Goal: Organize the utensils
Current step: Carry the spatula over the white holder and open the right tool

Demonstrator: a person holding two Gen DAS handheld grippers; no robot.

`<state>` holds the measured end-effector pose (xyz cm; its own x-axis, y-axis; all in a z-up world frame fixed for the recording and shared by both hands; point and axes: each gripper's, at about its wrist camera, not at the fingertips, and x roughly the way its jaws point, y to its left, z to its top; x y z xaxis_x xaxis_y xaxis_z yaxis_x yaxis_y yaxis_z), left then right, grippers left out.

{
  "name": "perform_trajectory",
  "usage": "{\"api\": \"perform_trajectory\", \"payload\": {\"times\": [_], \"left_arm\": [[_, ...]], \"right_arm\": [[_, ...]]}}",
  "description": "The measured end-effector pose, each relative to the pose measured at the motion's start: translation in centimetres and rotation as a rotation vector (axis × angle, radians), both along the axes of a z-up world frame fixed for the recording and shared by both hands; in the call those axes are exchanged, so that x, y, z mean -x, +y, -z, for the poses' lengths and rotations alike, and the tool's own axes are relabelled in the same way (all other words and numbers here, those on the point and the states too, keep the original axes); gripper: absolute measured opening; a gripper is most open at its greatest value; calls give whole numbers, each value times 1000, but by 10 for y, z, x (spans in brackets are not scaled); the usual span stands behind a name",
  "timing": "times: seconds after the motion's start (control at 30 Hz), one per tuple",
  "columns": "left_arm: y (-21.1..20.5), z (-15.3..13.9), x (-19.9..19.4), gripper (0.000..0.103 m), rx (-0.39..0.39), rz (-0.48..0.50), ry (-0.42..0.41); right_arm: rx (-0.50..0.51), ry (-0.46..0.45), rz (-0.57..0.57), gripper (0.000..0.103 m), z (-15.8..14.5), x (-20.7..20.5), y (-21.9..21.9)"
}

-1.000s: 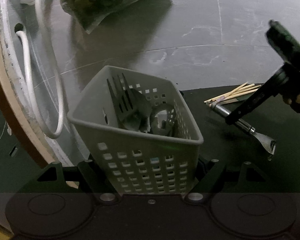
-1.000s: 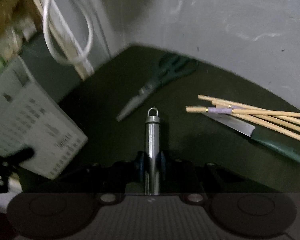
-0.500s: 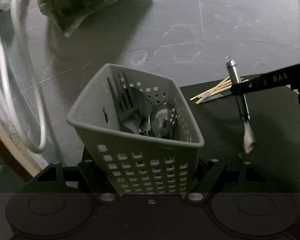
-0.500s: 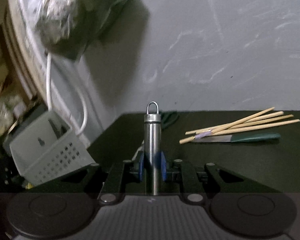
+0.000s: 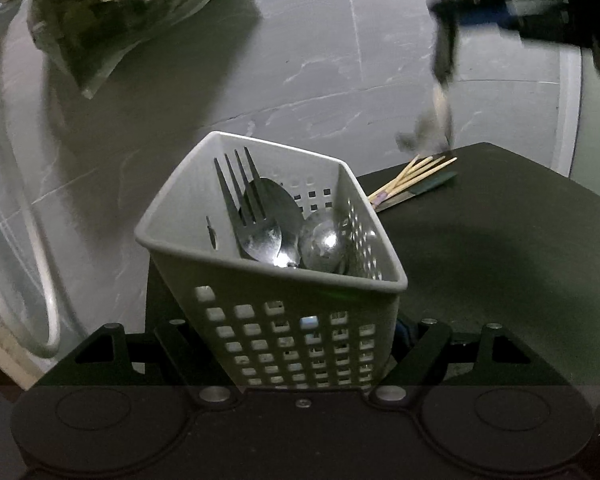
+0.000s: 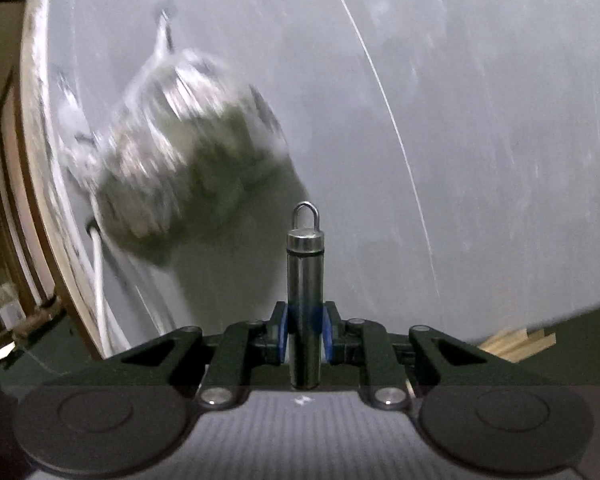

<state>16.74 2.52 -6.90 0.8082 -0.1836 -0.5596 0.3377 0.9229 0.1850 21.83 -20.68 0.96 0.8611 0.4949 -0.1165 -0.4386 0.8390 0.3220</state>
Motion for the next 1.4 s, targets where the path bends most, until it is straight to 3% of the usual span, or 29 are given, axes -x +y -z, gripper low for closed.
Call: {"api": "perform_trajectory", "payload": {"times": [0.23,0.4,0.73,1.0,1.27,1.4], "left_arm": [[6,3,4,79,14,37,-14],[10,4,11,79,21,62,-21],[18,6,19,78,62,49,-22],[22,7,18,78,64,62,-29],[23,8,18,78,64,68,-28],[23,7,18,78,69,64,-28]], "right_arm": [[-35,-133,-58,19,-51,29,32],[-16,-152,-128,19,-60,40,61],[116,74,-202,20,-28,36,108],[242,152,-178,20,-10,40,126],[280,206,-171,22,2,38,131],[279,187,-172,43,0,41,128]]}}
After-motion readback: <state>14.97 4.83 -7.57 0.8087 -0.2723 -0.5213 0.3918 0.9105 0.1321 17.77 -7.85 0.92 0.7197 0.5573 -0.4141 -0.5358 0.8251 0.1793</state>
